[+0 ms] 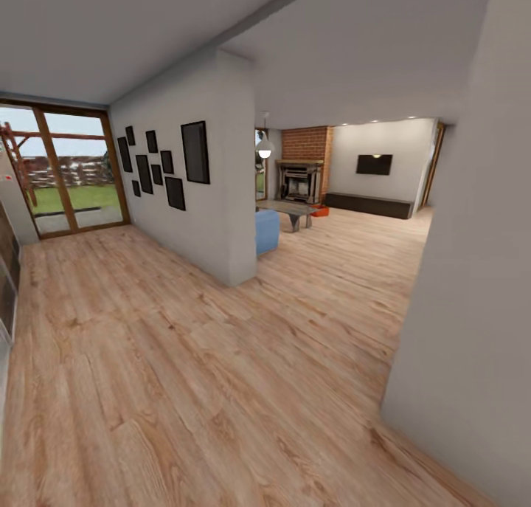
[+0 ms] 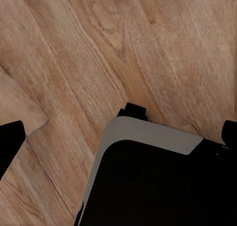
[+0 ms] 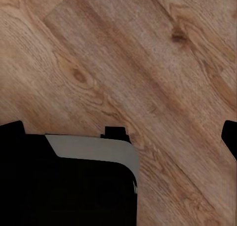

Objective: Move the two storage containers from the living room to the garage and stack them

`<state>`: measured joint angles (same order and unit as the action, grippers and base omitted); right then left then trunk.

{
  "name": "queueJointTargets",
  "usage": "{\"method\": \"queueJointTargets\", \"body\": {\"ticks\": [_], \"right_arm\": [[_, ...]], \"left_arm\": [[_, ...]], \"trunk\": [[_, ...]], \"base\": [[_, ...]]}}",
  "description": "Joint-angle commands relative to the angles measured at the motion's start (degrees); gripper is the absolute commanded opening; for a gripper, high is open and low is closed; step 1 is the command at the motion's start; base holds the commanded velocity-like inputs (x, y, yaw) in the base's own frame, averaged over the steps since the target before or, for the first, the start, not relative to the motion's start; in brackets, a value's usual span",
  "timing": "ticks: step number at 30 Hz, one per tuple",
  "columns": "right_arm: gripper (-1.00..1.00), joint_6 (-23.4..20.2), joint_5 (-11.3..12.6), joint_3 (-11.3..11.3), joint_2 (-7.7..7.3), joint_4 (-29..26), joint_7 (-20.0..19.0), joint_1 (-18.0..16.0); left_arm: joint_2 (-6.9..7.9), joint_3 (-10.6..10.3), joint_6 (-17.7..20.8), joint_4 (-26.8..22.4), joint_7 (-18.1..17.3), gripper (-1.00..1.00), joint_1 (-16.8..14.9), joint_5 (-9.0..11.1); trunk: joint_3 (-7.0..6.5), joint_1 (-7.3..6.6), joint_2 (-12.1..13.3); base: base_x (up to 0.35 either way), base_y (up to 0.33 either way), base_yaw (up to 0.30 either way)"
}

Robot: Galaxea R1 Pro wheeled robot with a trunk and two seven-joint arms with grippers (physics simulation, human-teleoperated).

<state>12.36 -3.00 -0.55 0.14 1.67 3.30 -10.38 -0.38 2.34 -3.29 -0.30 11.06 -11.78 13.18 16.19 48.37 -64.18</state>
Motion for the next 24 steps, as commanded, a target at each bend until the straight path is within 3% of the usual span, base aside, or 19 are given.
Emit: {"method": "queueJointTargets", "body": {"ticks": [1,24], "right_arm": [[1.0,0.29,-0.33,-0.04,-0.01,0.18,0.31,-0.08],[1.0,-0.15,-0.98,-0.48,-0.22,0.18,0.22,-0.08]], "left_arm": [[-0.03,0.21,-0.23,0.04,0.11,1.0,-0.06,0.17],[0.01,0.21,-0.23,0.04,0.11,1.0,-0.02,0.17]], "trunk": [[0.07,0.04,-0.04],[0.07,0.04,-0.04]], "base": [[0.321,0.0,0.04],[0.321,0.0,0.002]]}}
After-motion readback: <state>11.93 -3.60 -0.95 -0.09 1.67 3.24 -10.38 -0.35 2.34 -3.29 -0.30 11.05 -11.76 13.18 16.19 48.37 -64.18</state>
